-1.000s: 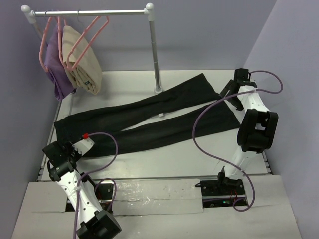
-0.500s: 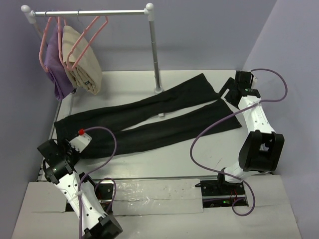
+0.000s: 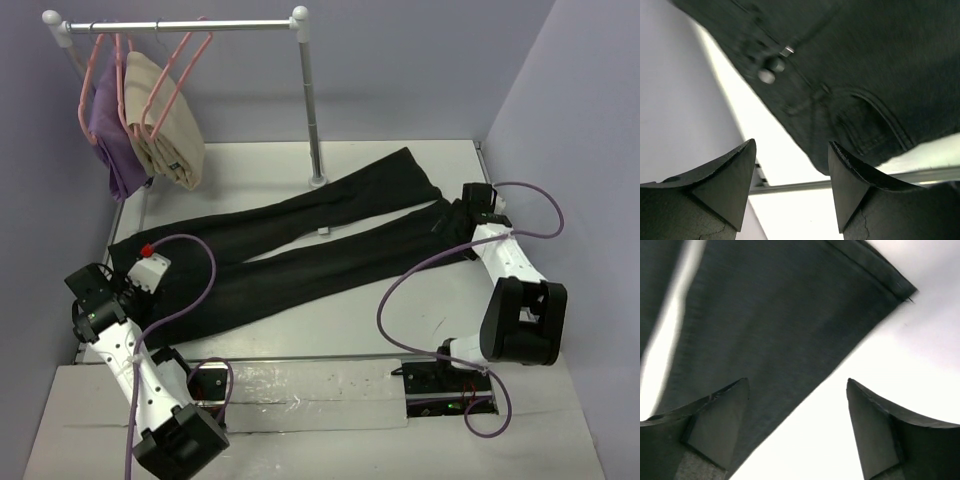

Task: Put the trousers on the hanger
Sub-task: Flatten out the trousers at the center of the board.

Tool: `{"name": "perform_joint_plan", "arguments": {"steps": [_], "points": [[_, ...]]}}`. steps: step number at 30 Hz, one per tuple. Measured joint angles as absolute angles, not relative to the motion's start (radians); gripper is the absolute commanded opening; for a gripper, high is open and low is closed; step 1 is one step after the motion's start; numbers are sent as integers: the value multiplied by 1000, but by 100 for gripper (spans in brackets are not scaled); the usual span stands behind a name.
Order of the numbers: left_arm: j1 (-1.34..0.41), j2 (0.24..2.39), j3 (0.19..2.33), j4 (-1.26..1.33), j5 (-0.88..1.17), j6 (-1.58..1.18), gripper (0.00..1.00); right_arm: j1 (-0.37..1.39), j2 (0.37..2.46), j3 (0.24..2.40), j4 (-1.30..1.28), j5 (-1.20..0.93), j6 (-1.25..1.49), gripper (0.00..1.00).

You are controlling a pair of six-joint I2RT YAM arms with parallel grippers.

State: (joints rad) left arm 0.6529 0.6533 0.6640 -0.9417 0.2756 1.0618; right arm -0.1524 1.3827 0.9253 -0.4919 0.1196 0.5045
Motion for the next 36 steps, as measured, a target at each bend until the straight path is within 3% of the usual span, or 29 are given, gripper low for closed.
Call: {"name": "perform_joint_plan", "arguments": {"steps": [1, 11, 13, 14, 15, 18, 20, 21, 22, 36], "points": [[654, 662, 642, -941, 264, 1073, 68, -155, 1391, 910, -493, 131, 508, 76], [654, 603, 493, -886, 162, 1212, 68, -169, 1649, 957, -459, 186, 554, 78], [654, 625, 427, -846, 105, 1228, 68, -171, 1705, 983, -466, 205, 558, 73], [654, 645, 407, -836, 84, 1234, 68, -171, 1718, 1005, -468, 208, 558, 69], [654, 671, 397, -830, 70, 1237, 67, -171, 1733, 1021, -465, 216, 557, 55], [655, 751, 395, -788, 52, 1235, 67, -172, 1759, 1050, -463, 224, 555, 34], [655, 784, 395, -765, 52, 1230, 67, -172, 1759, 1049, -461, 225, 553, 28], [656, 795, 395, -756, 51, 1227, 67, -173, 1759, 1049, -459, 224, 551, 9], [656, 802, 395, -749, 51, 1227, 67, -173, 1759, 1048, -457, 224, 544, 0], [676, 888, 363, -548, 36, 1354, 61, -185, 1564, 841, -492, 220, 549, 0]]}}
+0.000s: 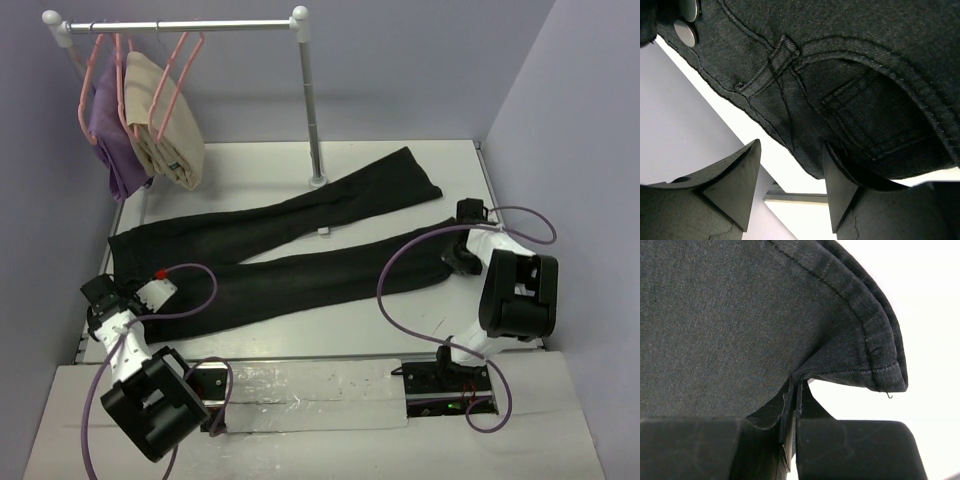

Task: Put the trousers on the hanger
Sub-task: Flatten out the trousers at the center of the board.

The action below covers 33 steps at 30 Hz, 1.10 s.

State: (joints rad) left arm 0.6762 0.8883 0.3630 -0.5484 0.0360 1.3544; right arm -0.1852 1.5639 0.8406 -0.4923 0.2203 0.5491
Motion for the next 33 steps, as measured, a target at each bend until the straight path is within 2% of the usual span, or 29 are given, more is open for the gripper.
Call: {"name": "perform_joint_plan", "arguments": {"steps": [6, 7, 8, 9, 10, 11, 12, 19, 23, 27, 33], "points": [[761, 992, 420, -529, 96, 1401, 60, -247, 1417, 780, -620, 144, 578, 0], [782, 999, 424, -530, 112, 1414, 60, -256, 1388, 776, -636, 133, 584, 5], [804, 1003, 427, -530, 125, 1430, 60, -262, 1362, 773, -652, 126, 588, 19], [834, 1006, 427, -530, 141, 1454, 60, -265, 1340, 769, -663, 126, 594, 41], [860, 1009, 427, -532, 151, 1475, 60, -267, 1320, 762, -675, 127, 601, 67], [890, 1013, 427, -533, 162, 1499, 60, -266, 1308, 759, -689, 129, 605, 78], [913, 1016, 427, -535, 170, 1517, 60, -266, 1299, 759, -705, 130, 602, 85], [965, 1021, 454, -586, 223, 1596, 64, -247, 1252, 835, -801, 226, 611, 86], [970, 981, 521, -686, 281, 1595, 66, -104, 1221, 973, -802, 302, 622, 82], [970, 954, 691, -794, 384, 1518, 66, 91, 1395, 1225, -780, 321, 636, 81], [971, 1040, 921, -834, 501, 1270, 66, 113, 1782, 1502, -728, 298, 646, 79]]}}
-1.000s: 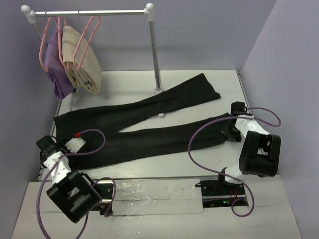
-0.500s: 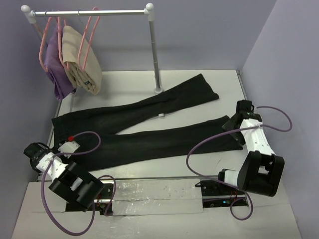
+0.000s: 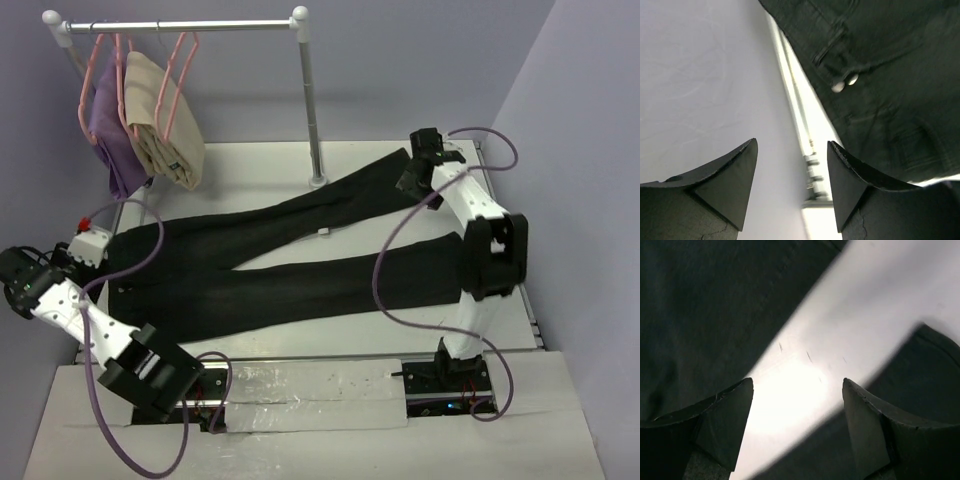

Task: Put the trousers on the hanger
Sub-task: Flatten out the trousers at the center of the board.

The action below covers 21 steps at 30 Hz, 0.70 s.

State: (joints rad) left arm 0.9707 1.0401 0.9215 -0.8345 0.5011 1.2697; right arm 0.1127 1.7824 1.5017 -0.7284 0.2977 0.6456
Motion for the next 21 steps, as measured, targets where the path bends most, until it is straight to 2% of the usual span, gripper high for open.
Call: {"name": "perform_joint_plan", "arguments": {"steps": [6, 13, 16, 17, 18, 19, 21], "points": [[970, 1165, 964, -833, 518, 1048, 67, 93, 2147, 1785, -774, 284, 646, 79], [952, 1214, 923, -735, 450, 883, 67, 43, 2303, 1896, -820, 243, 674, 78], [943, 1250, 876, -678, 413, 839, 67, 20, 2318, 1925, -828, 241, 680, 67], [942, 1268, 861, -663, 400, 826, 66, 16, 2328, 1937, -830, 241, 680, 55], [941, 1284, 851, -653, 390, 817, 66, 10, 2338, 1947, -828, 231, 680, 48], [941, 1301, 846, -644, 381, 810, 66, 7, 2342, 1956, -824, 223, 685, 30], [941, 1333, 842, -625, 365, 796, 66, 7, 2345, 1957, -814, 207, 683, 14]]}}
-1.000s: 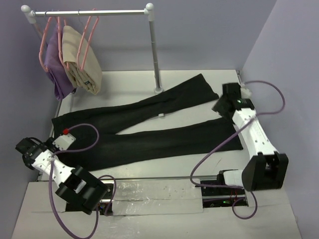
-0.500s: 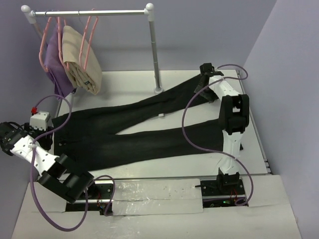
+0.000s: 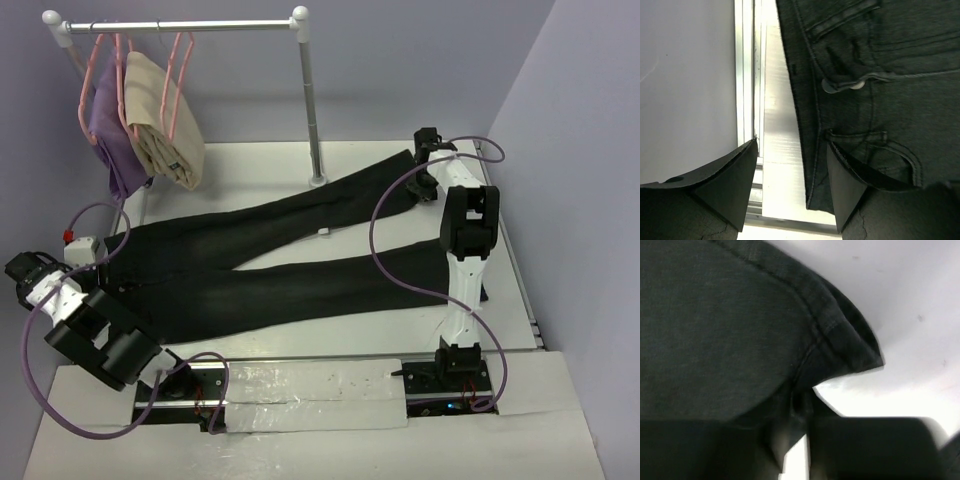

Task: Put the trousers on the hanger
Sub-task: Flatten out the trousers at the center of the board.

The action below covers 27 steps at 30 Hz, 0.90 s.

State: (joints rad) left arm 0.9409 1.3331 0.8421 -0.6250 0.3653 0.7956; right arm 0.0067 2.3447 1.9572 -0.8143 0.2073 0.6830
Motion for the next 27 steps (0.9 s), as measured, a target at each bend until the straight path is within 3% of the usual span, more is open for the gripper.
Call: {"name": "perform_joint_plan", "arguments": {"steps": [2, 9, 16, 20, 21, 22, 24, 27], "points": [[941, 1349, 842, -611, 354, 789, 66, 8, 2344, 1952, -798, 201, 682, 0], [939, 1356, 842, -567, 340, 779, 66, 1, 2269, 1824, -725, 198, 649, 0], [934, 1376, 855, -571, 351, 765, 65, -64, 2009, 1427, -673, 180, 551, 0], [899, 1398, 896, -573, 368, 726, 65, -115, 1980, 1394, -678, 144, 524, 21], [883, 1399, 907, -572, 374, 710, 66, -116, 1985, 1405, -683, 141, 514, 34], [867, 1400, 918, -572, 379, 693, 66, -113, 1987, 1414, -683, 140, 507, 57], [833, 1401, 942, -570, 392, 646, 66, -105, 1985, 1427, -686, 145, 496, 71], [779, 1402, 971, -549, 395, 572, 66, -95, 1980, 1449, -692, 160, 479, 78]]}}
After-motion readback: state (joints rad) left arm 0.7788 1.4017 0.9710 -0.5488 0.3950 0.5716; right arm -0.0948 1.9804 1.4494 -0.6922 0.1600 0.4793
